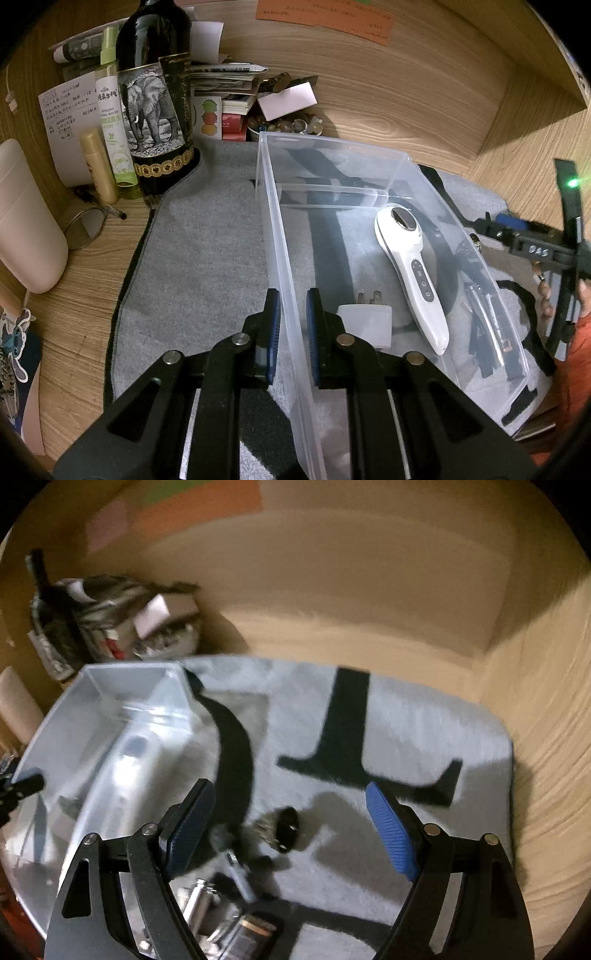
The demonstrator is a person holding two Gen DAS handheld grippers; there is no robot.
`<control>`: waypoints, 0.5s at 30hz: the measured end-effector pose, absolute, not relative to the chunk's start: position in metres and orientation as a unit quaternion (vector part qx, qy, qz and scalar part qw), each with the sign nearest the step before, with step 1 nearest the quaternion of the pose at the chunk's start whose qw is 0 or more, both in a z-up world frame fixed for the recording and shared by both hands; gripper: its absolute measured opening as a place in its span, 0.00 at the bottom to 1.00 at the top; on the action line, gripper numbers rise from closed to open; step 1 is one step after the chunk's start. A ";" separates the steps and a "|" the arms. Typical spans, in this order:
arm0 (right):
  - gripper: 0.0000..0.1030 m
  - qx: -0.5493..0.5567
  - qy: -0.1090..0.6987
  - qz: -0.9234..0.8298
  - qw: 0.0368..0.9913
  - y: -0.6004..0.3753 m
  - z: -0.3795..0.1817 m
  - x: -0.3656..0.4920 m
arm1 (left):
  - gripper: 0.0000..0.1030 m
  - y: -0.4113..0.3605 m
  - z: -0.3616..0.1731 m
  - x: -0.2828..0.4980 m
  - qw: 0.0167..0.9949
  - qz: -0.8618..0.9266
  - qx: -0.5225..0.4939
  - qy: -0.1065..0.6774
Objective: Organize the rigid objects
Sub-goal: 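Grasp the small black round cap with the right gripper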
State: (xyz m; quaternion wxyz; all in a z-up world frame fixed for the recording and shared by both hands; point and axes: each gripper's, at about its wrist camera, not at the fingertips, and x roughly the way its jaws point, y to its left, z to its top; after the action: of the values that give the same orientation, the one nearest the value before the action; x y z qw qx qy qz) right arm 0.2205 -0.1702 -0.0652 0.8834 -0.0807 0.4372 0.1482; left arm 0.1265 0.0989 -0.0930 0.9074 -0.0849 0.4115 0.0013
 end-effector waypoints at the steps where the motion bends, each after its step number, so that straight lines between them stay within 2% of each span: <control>1: 0.79 -0.078 0.444 0.145 0.881 -0.173 -0.071 0.223 | 0.12 0.099 -0.093 0.126 0.907 0.001 -0.085 0.411; 6: 0.78 -0.076 0.466 0.147 0.869 -0.174 -0.090 0.226 | 0.12 0.099 -0.093 0.126 0.908 0.001 -0.085 0.411; 11: 0.56 -0.078 0.485 0.159 0.856 -0.169 -0.106 0.228 | 0.12 0.098 -0.093 0.126 0.908 0.002 -0.085 0.411; 13: 0.51 -0.088 0.480 0.157 0.859 -0.168 -0.109 0.228 | 0.12 0.098 -0.093 0.127 0.908 0.002 -0.085 0.411; 15: 0.37 -0.094 0.477 0.161 0.859 -0.167 -0.109 0.227 | 0.12 0.098 -0.093 0.127 0.908 0.002 -0.085 0.411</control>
State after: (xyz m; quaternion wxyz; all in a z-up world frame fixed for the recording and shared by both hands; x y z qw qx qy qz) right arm 0.2265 -0.1669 -0.1086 0.8590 -0.0941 0.4767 0.1611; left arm 0.1265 0.0981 -0.0929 0.9076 -0.0849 0.4112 0.0020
